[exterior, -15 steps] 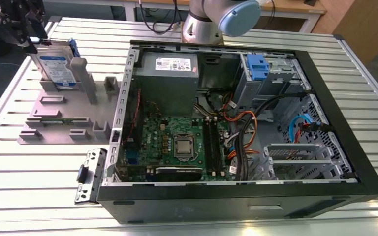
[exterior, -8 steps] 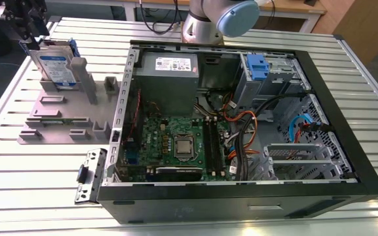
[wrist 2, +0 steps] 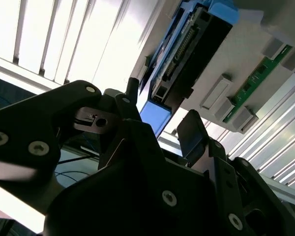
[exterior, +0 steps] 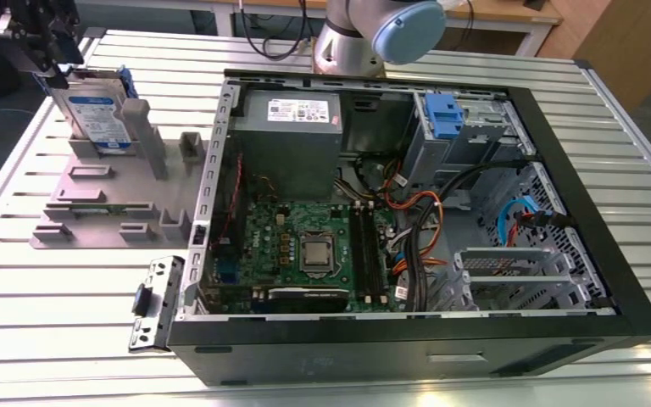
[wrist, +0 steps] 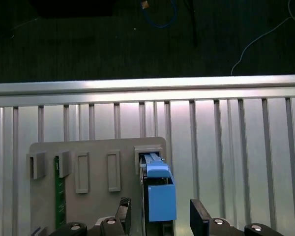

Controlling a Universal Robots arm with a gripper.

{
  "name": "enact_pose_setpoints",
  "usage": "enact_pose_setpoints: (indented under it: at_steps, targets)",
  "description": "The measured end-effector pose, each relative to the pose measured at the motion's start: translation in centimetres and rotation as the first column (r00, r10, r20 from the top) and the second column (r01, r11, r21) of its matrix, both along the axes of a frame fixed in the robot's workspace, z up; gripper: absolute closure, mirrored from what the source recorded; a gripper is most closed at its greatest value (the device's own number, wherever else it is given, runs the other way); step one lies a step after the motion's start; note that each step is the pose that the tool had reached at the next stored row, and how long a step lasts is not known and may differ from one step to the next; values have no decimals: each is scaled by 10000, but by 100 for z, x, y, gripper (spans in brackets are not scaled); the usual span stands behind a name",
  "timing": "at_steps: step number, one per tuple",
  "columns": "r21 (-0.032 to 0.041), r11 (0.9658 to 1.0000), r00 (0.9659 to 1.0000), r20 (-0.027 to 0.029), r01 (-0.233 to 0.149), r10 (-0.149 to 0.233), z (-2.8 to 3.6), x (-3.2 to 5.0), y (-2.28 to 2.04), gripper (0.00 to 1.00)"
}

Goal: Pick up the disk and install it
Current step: 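Pick up the disk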

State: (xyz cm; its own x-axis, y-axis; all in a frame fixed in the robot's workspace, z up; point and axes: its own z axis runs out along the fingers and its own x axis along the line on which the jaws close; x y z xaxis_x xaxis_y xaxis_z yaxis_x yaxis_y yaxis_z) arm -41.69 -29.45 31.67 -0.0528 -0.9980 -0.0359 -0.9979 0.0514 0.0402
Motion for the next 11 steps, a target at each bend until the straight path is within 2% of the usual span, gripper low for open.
enact_pose_setpoints:
  at_steps: [11]
  targets:
    - [0,10000,10000,-1,-83,83,-152,-9,1,42]
